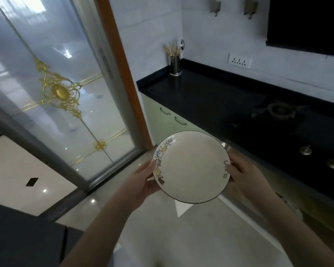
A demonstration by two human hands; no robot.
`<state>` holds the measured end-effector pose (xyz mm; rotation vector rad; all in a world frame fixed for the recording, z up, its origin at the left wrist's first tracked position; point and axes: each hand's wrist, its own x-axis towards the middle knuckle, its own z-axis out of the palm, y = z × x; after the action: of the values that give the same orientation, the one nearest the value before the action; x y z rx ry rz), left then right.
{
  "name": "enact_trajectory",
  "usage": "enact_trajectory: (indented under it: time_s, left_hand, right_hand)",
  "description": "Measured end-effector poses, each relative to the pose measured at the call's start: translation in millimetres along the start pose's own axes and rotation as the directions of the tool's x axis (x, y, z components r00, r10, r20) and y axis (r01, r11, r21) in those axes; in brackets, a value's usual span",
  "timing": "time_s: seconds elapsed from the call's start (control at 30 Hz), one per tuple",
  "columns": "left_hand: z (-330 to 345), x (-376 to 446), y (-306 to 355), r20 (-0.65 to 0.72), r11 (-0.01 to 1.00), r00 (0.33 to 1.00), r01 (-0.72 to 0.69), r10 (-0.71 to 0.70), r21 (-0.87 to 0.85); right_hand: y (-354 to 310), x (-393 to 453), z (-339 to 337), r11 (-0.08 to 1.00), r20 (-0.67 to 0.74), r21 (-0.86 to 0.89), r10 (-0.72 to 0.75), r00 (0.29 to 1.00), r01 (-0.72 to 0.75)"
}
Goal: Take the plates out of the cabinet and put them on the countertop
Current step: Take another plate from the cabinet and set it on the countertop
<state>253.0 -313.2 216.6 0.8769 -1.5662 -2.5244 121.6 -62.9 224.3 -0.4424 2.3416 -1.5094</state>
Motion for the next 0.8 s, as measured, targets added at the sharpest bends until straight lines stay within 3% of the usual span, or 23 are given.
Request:
enact_trajectory:
  time_s: [0.2,0.47,0.8]
  left_hand:
    - [-77,22,28,-0.004,1.0,1.0,0.005,-0.005,-0.005]
    - [-152,52,71,-0.028,0.997,0.999,0.029,-0.027,0.071]
    - [-165,146,98,-0.024,0.991,0.995,0.102,-0.1,0.09]
  right_hand:
    - [-29,25,76,1.0,0.004,-0.001,0.017,1.0,-0.017]
    - [-43,58,161,0.95,0.069,0.267,0.152,0.986,-0.165]
    - [-48,136,178,0.926,0.039,0.316,0.206,0.978,-0.207]
